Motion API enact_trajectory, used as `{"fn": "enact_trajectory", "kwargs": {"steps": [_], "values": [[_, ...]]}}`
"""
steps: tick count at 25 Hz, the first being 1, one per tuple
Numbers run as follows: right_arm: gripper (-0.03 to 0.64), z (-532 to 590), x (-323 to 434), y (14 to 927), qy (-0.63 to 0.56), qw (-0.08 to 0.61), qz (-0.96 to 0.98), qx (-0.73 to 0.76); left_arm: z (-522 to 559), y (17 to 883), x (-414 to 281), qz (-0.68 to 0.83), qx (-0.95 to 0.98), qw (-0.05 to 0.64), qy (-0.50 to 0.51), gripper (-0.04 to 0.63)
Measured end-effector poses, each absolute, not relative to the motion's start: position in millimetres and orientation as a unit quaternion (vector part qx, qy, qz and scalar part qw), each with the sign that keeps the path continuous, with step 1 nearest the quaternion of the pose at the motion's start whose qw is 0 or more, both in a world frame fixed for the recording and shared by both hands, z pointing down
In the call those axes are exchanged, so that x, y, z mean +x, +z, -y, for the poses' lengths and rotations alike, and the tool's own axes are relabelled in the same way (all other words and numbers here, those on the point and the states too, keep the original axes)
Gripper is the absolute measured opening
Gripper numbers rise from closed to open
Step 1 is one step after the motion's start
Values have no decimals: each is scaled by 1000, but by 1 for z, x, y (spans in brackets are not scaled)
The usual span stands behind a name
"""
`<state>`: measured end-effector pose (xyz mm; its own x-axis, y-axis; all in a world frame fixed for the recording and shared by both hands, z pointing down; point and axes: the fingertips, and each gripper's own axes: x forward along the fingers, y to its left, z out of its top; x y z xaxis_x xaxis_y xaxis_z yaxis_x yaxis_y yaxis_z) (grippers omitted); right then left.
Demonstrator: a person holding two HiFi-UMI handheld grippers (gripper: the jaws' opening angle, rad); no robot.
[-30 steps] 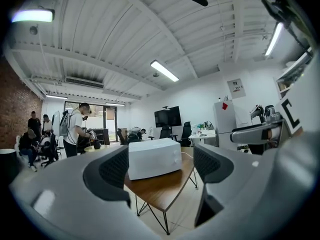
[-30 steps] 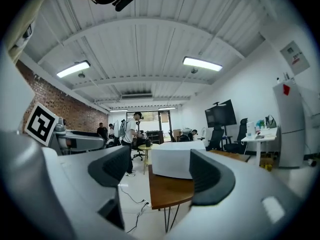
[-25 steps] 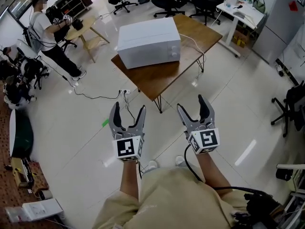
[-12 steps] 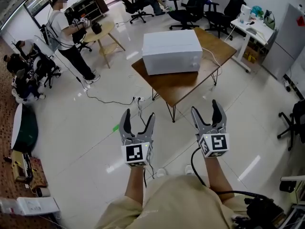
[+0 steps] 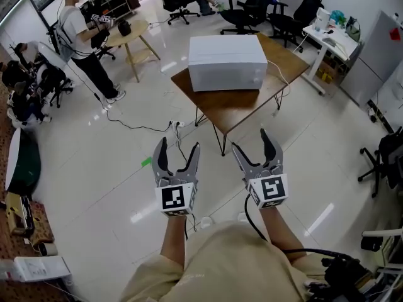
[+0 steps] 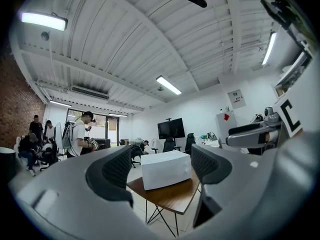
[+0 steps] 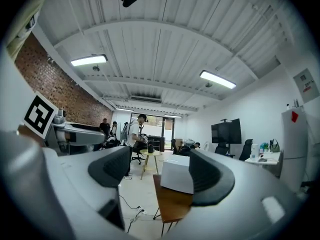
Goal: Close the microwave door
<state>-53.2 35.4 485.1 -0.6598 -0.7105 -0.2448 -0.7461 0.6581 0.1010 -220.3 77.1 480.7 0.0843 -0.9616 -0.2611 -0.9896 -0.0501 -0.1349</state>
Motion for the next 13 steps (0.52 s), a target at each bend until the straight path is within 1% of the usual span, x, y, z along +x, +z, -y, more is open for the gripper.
{"fn": "enact_trajectory", "kwargs": {"steps": [5,13], "values": [[362,-32,-50,496,91,61,-901,-419,-82,489,-223,-672,-727,135,50,377],[351,-33,-54,495,90,55,-903,-416,-78,489,-229,-676,-723,131,48,373]]}}
